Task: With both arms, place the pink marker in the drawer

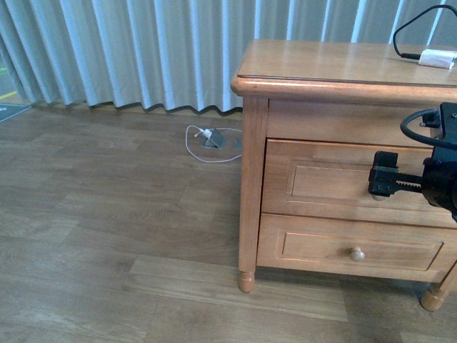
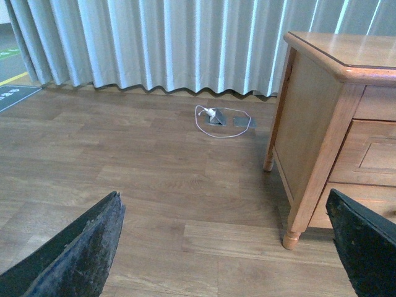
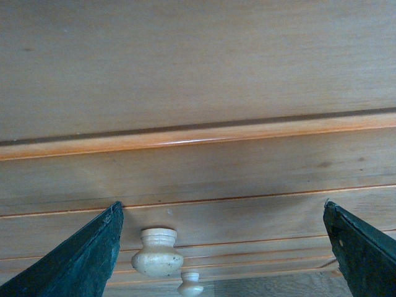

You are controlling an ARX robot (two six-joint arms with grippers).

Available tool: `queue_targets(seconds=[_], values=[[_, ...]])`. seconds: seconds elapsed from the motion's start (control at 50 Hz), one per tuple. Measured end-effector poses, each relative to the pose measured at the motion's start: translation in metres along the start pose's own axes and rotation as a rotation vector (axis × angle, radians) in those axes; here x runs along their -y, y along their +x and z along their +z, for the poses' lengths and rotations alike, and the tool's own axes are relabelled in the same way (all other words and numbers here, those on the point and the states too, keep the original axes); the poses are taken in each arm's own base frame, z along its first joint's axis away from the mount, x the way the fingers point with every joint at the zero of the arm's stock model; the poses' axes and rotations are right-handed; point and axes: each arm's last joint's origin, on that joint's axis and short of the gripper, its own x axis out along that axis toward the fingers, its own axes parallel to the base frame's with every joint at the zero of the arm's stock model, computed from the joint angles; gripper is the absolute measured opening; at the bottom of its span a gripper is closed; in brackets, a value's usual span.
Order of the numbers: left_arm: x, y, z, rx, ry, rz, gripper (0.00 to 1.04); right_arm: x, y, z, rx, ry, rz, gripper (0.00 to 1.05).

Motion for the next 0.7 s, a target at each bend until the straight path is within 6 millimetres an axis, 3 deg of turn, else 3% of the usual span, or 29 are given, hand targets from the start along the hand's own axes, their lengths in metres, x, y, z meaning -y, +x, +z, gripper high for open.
queue_targets(seconds=[0.12,0.2,0.5,0.7], values=[[0.000,0.000,0.000,0.000,0.000,0.000,0.99,0.002,-0.013,0.003,-0.024,-0.021,0.004,0.96],[0.000,0.000,0.000,0.000,0.000,0.000,0.99,0.007,-0.034,0.009,-0.048,-0.029,0.023,0.96],[0.000,0.000,0.000,0.000,0.000,0.000,0.99,0.022,-0.130,0.041,-0.097,-0.013,0.132,0.96],[0.000,0.000,0.000,0.000,0.000,0.000,0.99,0.026,-0.213,0.061,-0.062,-0.023,0.220,0.96]])
